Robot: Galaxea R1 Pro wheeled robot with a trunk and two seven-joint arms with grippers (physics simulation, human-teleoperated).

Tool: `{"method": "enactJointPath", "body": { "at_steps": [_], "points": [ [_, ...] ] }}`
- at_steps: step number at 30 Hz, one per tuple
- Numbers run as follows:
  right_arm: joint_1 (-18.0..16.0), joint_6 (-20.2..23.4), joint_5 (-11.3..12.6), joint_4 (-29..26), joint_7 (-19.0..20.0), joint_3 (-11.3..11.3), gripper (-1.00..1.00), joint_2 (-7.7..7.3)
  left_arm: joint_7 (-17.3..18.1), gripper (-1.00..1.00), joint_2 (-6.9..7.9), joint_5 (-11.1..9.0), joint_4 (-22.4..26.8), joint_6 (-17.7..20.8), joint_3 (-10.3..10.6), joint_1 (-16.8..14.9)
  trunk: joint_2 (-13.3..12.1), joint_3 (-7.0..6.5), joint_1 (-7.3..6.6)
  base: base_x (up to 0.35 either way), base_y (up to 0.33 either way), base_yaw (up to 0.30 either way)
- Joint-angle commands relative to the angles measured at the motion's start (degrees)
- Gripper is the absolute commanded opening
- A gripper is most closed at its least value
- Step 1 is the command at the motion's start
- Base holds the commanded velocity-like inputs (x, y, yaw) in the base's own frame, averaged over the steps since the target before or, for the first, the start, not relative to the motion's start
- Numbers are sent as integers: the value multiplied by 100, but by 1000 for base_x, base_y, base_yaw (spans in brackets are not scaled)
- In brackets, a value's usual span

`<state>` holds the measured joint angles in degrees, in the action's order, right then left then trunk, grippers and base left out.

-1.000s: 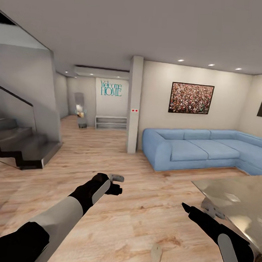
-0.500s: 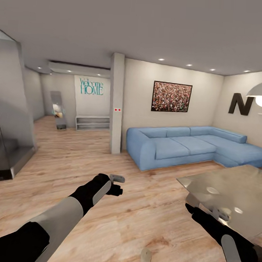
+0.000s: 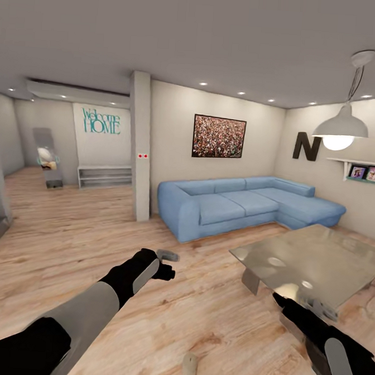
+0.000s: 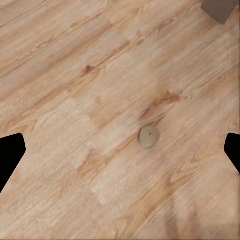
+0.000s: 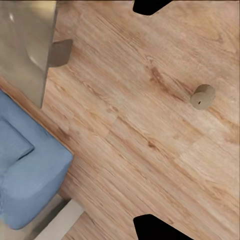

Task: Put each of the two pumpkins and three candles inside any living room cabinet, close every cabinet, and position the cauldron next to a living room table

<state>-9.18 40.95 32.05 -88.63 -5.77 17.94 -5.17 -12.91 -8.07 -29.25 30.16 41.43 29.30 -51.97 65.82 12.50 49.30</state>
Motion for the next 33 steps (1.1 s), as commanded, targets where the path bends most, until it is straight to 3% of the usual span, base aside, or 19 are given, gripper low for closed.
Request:
{"method": "enactJointPath", "body": {
  "at_steps": [1, 5, 10, 19, 33],
  "points": [
    [-5, 24, 64, -7, -56, 27, 100, -5, -62, 100, 5, -66, -5, 12, 31, -6, 6, 8, 1, 1, 0, -293],
    [-5, 26, 64, -6, -60, 119, 100, -20, -104, 100, -12, -81, -302, -138, 26, -6, 6, 8, 1, 1, 0, -293],
    [-5, 27, 64, -5, -64, 178, 100, -26, -159, 100, -36, -123, -745, -645, 23, -6, 6, 8, 1, 0, 0, -293],
    [-5, 36, 67, -7, -65, 173, 100, -21, -172, 100, -30, -192, -1901, -1931, -20, 34, 6, 8, 1, 0, 0, -293],
    [-5, 44, 59, -7, -65, 102, 100, -7, -89, 100, 13, -170, -2048, -2324, -34, 367, 6, 8, 1, 0, 0, -293]
  ]
}}
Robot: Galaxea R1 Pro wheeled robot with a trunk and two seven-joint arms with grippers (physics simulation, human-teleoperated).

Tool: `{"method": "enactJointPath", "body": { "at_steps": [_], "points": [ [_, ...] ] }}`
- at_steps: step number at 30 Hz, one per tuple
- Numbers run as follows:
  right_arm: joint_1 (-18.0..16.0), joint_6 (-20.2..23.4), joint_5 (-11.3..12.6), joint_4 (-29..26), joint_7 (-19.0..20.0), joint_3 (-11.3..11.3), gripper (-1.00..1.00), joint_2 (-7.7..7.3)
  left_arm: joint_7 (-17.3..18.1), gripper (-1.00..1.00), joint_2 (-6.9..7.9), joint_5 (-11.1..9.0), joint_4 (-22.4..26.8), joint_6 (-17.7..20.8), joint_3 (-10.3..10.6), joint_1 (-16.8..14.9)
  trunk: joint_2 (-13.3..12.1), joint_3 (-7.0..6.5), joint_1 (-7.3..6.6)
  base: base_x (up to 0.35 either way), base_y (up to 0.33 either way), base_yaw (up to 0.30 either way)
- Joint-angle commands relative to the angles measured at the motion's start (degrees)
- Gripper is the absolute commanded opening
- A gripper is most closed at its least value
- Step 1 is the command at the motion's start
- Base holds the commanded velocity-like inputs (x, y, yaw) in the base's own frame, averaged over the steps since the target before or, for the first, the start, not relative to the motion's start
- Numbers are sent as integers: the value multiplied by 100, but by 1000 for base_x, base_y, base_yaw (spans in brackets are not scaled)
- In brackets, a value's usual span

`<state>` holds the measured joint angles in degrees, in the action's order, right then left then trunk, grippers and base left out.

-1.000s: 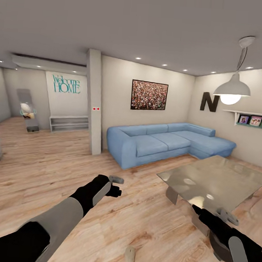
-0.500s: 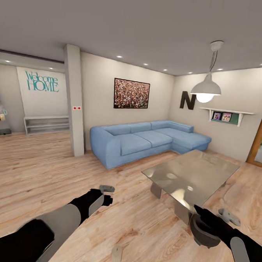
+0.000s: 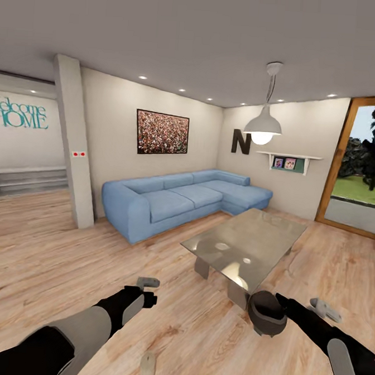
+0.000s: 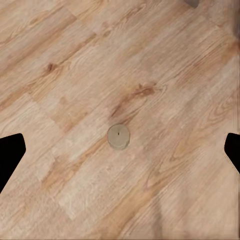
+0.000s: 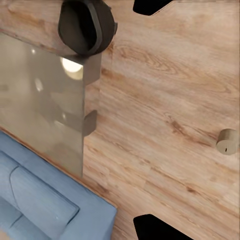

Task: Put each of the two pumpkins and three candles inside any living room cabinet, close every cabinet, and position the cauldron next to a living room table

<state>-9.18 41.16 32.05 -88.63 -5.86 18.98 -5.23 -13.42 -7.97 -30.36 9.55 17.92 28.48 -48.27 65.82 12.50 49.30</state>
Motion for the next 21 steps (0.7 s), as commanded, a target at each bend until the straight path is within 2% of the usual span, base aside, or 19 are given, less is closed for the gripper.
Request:
{"method": "enactJointPath", "body": {
  "at_steps": [1, 6, 9, 14, 21],
  "points": [
    [-5, 23, 59, -6, -55, -6, 100, 2, -34, 100, 3, -54, 12, 16, 49, 0, 5, 8, 0, 0, 0, -293],
    [-5, 23, 56, -5, -52, -25, 100, 2, -23, 100, 5, -43, 12, -22, 52, 8, 5, 8, 0, 23, 0, -293],
    [-5, 24, 62, -5, -50, -26, 100, 3, -21, 100, 12, -41, 8, -25, 52, 10, 5, 12, 0, 206, 0, -243],
    [-5, 24, 30, -8, -43, -33, 100, 17, -20, 100, 14, -31, 10, -21, 57, 10, 5, 28, 0, 239, 0, -72],
    [-5, 22, 53, -5, -38, -23, 100, 18, -7, 100, 15, -31, 11, -25, 61, 10, 5, 31, 0, 47, 0, -10]
  ]
}}
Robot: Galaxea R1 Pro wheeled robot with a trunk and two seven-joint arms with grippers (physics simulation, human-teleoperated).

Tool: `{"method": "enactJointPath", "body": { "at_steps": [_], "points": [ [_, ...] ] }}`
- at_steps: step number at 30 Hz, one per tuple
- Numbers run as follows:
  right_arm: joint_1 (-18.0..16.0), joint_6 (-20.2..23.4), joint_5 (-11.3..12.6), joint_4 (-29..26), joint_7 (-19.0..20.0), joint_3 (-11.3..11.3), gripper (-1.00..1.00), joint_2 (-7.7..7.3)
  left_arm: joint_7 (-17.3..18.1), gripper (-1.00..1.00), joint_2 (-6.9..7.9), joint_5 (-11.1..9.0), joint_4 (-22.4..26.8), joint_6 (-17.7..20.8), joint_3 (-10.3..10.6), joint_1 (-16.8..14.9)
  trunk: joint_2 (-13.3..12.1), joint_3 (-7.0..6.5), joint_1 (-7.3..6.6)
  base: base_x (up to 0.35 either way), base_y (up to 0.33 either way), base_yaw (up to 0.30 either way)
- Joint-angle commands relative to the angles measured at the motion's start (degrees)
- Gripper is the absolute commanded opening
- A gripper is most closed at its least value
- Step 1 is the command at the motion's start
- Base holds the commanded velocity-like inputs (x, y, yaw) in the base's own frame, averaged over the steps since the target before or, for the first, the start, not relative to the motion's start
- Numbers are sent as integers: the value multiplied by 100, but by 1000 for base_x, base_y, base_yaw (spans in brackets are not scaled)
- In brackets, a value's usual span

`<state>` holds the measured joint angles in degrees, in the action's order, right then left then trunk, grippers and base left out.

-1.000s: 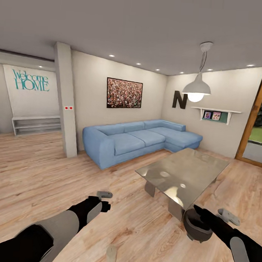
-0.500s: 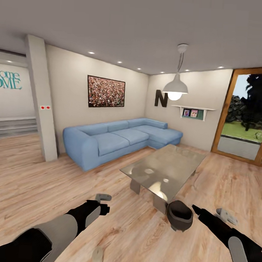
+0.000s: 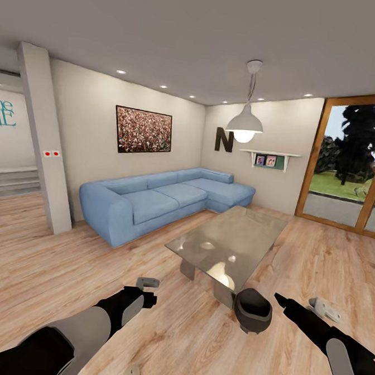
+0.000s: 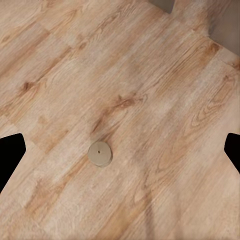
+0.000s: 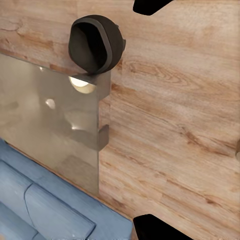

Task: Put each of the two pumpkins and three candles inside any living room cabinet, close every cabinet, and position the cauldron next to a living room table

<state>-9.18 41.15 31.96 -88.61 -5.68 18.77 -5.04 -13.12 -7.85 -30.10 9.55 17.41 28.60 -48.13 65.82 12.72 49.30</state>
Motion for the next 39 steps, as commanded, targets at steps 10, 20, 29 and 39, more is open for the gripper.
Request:
{"method": "enactJointPath", "body": {
  "at_steps": [10, 20, 29, 39],
  "points": [
    [-5, 18, 73, -10, -56, 10, 100, 10, -33, 100, 2, -54, 11, 34, 49, -3, 6, 8, 1, 152, 78, -1],
    [-5, 17, 73, -7, -56, 11, 100, 12, -33, 100, 2, -52, 12, 34, 49, -3, 6, 8, 1, 82, 79, 0],
    [-5, 16, 74, -7, -56, 13, 100, 12, -62, 100, 4, -57, 6, 149, 42, -3, 6, 8, 1, -8, 57, 0],
    [-5, 23, 66, -8, -57, -2, 100, 12, -101, 100, 15, -76, 4, 447, 27, -3, 6, 8, 1, 0, 4, 0]
  ]
}}
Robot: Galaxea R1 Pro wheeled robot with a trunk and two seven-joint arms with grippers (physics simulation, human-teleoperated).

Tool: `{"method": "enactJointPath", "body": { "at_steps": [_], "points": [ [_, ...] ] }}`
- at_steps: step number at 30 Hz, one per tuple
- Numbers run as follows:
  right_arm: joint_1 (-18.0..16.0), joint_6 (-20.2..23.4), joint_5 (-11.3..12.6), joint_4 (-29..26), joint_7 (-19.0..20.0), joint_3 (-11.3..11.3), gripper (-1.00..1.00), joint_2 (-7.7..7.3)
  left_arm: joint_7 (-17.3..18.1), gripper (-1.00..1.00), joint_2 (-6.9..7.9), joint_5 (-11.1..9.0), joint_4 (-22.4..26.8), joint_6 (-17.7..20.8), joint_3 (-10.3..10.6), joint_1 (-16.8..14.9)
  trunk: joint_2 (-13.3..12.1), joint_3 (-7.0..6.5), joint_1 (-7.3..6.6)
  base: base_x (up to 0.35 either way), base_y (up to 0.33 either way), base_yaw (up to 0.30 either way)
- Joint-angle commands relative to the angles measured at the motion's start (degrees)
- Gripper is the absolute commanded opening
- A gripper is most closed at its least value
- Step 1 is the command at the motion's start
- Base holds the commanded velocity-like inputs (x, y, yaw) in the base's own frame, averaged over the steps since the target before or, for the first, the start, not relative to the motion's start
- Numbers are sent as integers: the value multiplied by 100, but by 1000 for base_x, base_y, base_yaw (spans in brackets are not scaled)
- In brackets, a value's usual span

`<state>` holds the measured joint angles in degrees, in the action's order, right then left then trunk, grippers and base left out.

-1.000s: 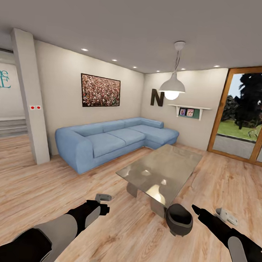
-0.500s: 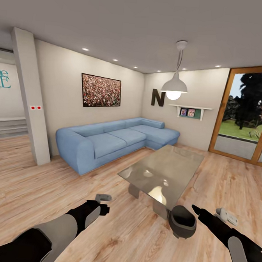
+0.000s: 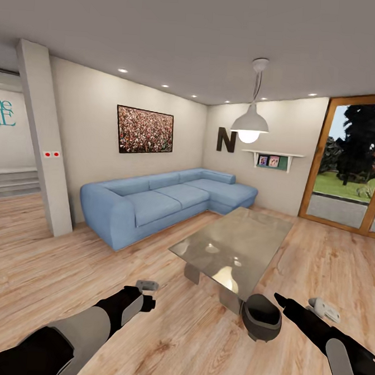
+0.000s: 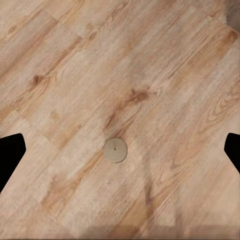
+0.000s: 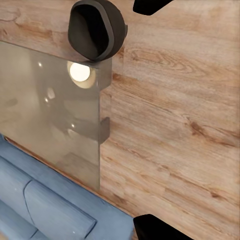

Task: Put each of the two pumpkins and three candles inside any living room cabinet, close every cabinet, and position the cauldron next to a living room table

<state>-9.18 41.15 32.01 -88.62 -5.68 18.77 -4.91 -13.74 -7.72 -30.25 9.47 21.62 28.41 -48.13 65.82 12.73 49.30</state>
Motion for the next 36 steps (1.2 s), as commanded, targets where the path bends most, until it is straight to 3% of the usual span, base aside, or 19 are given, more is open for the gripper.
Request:
{"method": "enactJointPath", "body": {
  "at_steps": [1, 16, 24, 36],
  "points": [
    [-5, 24, 61, -9, -56, -3, 100, -2, -41, 100, 4, -64, 12, 32, 45, -3, 45, 26, 22, 0, 0, 0],
    [-5, 25, 60, -9, -57, -17, 100, -2, -82, 100, 6, -61, 11, 268, 43, -3, 647, 295, 352, 0, 0, 6],
    [-5, 25, 56, -8, -57, -26, 100, -2, -84, 100, 0, -60, 11, 485, 42, -3, 968, 439, 528, 0, 0, 178],
    [-5, 25, 60, -7, -56, -22, 100, -2, -83, 100, -1, -54, 10, 509, 53, -3, 1449, 654, 791, 0, 0, 24]
  ]
}}
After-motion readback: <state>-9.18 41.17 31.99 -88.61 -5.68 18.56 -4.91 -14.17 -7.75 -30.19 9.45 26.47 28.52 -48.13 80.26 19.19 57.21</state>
